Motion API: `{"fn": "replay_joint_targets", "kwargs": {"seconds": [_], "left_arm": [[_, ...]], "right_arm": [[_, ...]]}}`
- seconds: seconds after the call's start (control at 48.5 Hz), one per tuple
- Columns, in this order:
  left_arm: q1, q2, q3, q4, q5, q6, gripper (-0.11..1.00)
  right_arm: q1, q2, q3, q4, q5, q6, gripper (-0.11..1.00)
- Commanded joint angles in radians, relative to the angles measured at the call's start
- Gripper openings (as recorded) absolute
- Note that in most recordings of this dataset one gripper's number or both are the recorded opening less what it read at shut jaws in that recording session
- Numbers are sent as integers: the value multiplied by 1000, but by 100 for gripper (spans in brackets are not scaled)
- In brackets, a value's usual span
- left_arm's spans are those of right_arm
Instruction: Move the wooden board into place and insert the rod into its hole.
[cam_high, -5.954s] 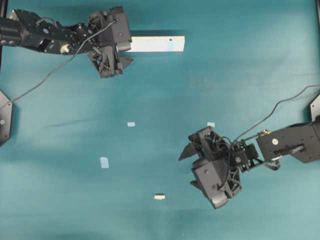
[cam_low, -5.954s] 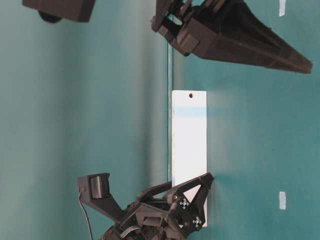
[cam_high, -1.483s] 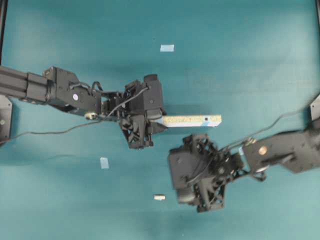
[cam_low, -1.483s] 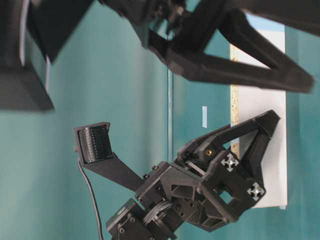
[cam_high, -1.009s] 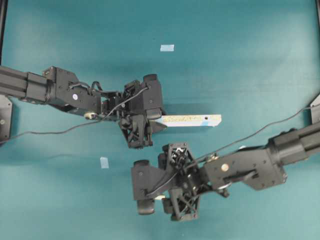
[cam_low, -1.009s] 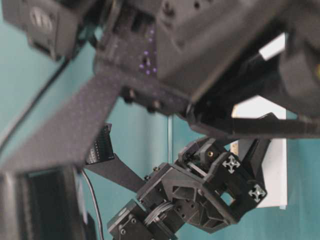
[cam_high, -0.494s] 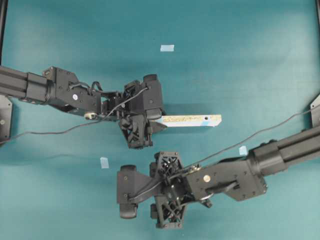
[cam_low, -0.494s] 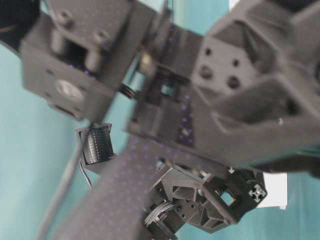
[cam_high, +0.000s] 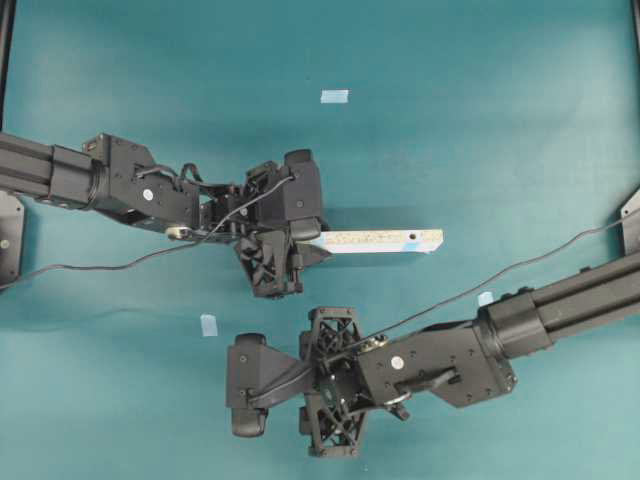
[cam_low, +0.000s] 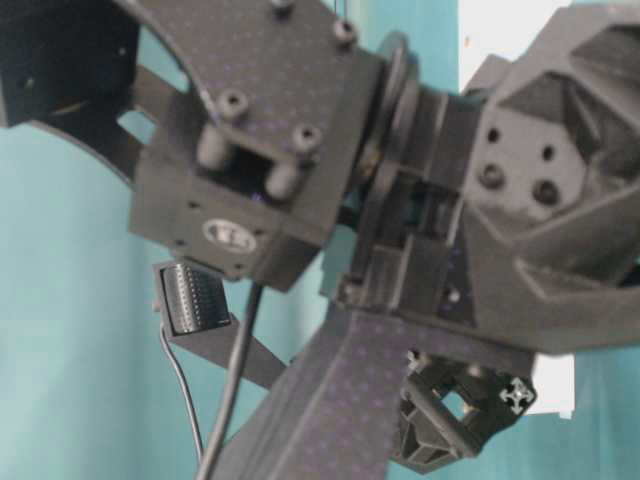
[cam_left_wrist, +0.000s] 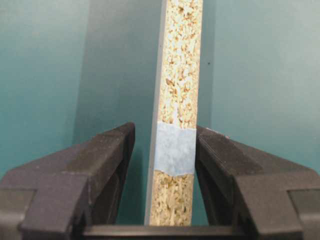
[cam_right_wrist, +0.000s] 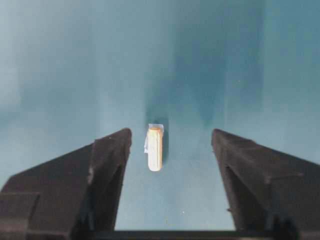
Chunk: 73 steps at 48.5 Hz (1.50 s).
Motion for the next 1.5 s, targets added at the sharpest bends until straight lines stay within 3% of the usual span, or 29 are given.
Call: {"fn": "replay_joint_targets", "kwargs": {"seconds": [0.0,0.783,0.865,1.051,1.483], "left_arm": [[-5,-38,-6,0,-5,-5,52],[-14,-37,-3,0,-5,-6,52],[-12,-38,-2,0,-5,-6,52],[-12,-37,-2,0,-5,-6,52],[-12,-34,-3,0,-5,-6,52]], "right_arm": [[9,-21,-28,2,-6,-2,66],[17,5,-28,2,-35,-2,62],[17,5,-28,2,-38,-3,57],[18,5,-28,2,-55,-3,30],[18,9,-28,2,-57,-2,28]]}}
